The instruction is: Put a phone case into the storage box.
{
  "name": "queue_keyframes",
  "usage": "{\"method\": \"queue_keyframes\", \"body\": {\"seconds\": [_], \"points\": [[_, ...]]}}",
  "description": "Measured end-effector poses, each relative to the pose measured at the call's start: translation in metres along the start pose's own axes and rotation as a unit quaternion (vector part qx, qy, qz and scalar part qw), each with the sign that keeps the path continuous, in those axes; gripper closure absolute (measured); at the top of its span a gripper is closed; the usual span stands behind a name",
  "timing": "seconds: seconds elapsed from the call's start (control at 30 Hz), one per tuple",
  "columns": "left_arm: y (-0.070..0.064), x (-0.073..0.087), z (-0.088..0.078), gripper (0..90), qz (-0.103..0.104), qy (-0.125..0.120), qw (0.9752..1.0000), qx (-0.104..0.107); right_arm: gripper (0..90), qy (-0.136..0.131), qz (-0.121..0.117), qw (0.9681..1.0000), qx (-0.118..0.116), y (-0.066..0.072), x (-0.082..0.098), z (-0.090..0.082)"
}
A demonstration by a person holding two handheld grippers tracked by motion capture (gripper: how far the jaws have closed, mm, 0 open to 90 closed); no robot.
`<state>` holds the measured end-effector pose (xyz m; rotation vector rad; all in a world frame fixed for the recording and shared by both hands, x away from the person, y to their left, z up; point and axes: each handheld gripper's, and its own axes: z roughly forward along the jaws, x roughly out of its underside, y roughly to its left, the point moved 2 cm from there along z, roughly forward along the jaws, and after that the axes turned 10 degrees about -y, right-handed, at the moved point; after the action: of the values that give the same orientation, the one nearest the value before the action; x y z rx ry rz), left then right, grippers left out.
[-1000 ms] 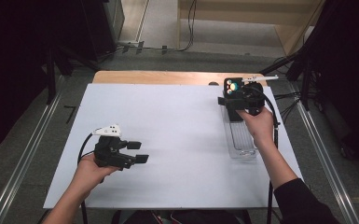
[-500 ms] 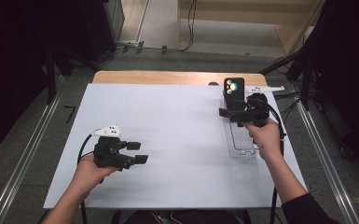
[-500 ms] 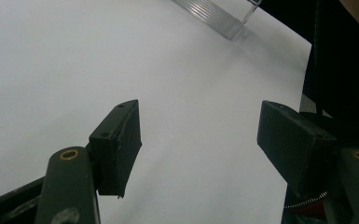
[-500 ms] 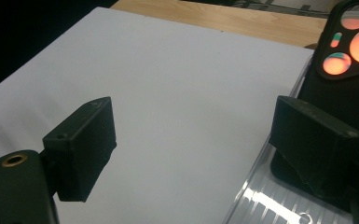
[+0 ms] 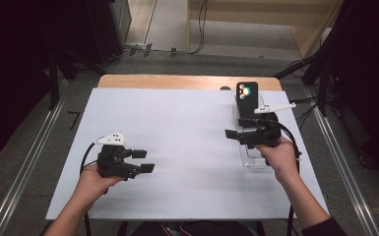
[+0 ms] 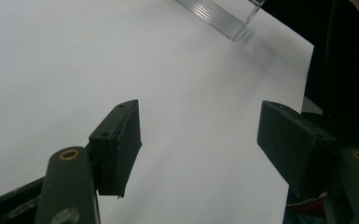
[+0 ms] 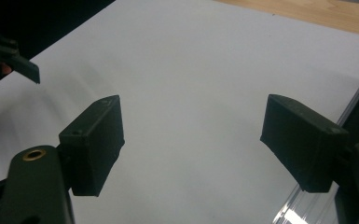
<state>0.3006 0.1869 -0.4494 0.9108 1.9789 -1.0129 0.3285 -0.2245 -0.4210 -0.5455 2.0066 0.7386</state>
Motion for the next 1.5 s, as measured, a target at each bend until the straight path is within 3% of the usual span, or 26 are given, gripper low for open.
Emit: {"method": "queue_keyframes", "body": {"seconds": [0.27,0.87,0.97,1.27,1.5], "points": [[-0.003,0.0,-0.002,30.5,0.001,0.0,1.0,-0.003,21.5,0.009,-0.022,0.9996,-0.017,0.014,0.01,-0.005],[-0.013,0.003,-0.003,30.5,0.008,0.003,1.0,0.006,21.9,0.021,-0.031,0.9978,-0.055,0.028,0.041,-0.019],[-0.015,0.004,-0.003,30.5,0.004,0.0,1.0,0.009,21.9,0.025,-0.051,0.9969,-0.055,0.029,0.048,-0.024],[-0.018,0.011,-0.001,30.4,0.01,0.006,0.9999,0.002,21.9,0.042,-0.058,0.9961,-0.051,0.032,0.064,-0.031],[-0.018,0.015,0.001,30.3,0.002,0.007,1.0,-0.005,21.9,0.057,-0.068,0.9948,-0.051,0.034,0.078,-0.032]]}}
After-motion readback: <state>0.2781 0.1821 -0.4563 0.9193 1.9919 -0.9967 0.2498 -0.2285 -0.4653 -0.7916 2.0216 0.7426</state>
